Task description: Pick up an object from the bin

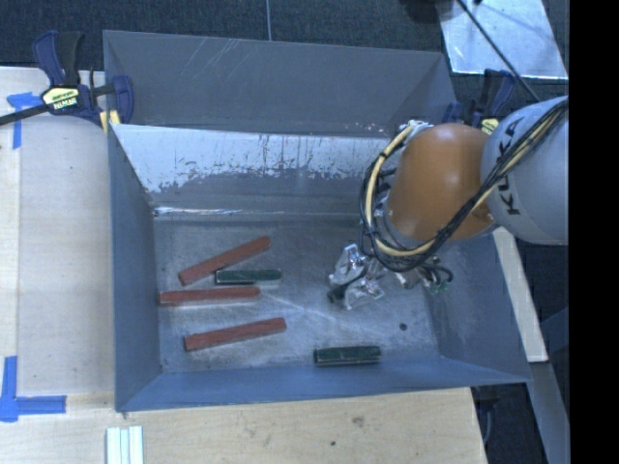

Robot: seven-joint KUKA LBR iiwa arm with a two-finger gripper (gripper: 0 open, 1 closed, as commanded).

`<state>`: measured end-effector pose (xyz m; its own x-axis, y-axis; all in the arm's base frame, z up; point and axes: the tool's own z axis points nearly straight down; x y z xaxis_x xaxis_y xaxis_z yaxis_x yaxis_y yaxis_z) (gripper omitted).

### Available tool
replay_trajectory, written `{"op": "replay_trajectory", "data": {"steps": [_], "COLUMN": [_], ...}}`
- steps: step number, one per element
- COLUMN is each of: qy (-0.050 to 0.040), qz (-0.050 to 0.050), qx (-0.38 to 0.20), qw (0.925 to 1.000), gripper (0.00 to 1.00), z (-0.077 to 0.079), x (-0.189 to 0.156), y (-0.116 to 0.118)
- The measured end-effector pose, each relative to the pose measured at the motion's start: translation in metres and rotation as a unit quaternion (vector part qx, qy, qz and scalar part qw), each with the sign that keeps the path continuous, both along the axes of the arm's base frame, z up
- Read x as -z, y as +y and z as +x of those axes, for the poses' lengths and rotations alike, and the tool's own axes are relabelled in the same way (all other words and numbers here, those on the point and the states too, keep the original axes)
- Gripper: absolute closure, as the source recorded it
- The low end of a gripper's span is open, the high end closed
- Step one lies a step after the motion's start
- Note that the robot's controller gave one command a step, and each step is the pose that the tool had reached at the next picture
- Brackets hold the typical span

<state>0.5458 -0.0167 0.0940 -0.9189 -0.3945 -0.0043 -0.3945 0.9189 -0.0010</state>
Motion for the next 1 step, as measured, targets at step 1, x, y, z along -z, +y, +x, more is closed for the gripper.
{"op": "replay_trajectory", "data": {"steps": [1], "qy": [0.0], "qz": [0.0], "qx": [0.0], "qw": [1.0], "gripper": [1.0], "z": [0.0], "x": [0.0], "y": [0.0]}}
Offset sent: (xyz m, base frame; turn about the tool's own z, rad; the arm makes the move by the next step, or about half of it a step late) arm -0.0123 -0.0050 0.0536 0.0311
